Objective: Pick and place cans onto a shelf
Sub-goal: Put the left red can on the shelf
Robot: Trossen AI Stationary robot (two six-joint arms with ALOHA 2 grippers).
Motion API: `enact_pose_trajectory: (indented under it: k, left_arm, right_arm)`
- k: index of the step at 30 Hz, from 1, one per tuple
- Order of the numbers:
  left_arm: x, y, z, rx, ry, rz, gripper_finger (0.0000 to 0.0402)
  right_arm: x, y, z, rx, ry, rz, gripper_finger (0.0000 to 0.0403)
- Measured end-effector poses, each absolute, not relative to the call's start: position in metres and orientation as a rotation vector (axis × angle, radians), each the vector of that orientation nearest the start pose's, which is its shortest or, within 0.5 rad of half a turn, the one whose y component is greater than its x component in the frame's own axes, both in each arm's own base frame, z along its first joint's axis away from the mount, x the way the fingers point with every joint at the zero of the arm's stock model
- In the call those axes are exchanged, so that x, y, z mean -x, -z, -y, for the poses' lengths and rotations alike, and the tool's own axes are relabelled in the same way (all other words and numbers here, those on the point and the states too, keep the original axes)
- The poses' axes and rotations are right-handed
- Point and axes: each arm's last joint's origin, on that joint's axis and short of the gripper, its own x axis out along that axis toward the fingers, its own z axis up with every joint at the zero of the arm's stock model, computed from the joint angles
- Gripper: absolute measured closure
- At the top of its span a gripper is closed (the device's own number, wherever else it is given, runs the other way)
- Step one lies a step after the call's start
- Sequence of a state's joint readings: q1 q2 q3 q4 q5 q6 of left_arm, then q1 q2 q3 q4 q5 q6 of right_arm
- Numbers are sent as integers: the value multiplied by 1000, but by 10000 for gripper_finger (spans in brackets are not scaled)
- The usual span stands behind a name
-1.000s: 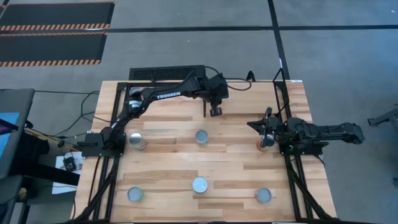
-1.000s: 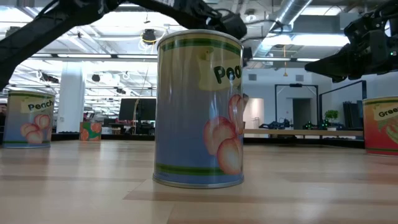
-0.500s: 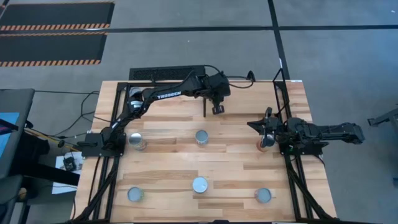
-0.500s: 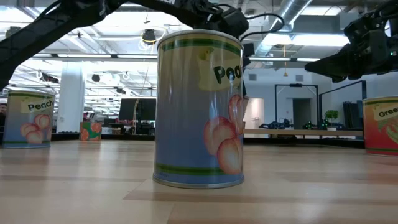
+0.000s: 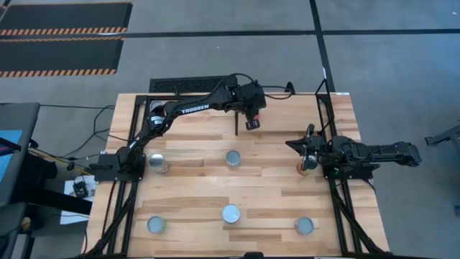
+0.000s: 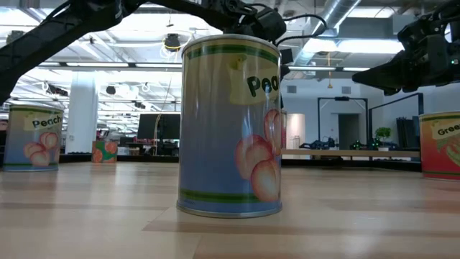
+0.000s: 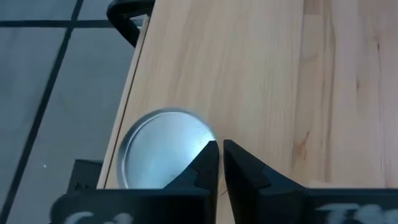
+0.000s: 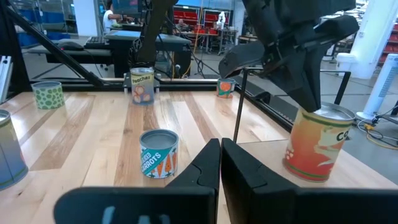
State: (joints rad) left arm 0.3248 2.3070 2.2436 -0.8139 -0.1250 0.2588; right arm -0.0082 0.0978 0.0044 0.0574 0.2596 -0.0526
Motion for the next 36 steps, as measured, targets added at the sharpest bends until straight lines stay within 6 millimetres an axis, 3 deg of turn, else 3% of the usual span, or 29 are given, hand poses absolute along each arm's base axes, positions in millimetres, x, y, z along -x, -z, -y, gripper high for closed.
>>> enact_pose_trajectory:
  k: [8,14,18,22,26,36]
  left_arm:
    - [-476,-276,-166,-220,-340,-942,328]
    - [-450,-340,-155,-240,-402,-813,354]
    - [-438,-356,-141,-217,-341,-773,395]
    - [-428,-355,-125,-224,-331,-686,397]
    - [-409,-335,-110,-234,-333,-543,401]
    - [-303,-291,-72,-140,-356,-207,400]
  right_arm:
    - [-102,-163,8,57,267,-43,365]
    - [-102,-163,8,57,267,-43,365]
    - [-102,-163,8,57,267,-43,365]
    - [-102,-163,8,57,267,-43,365]
    - [-102,-163,8,57,267,-43,365]
    - [-102,-163,8,57,266,-43,365]
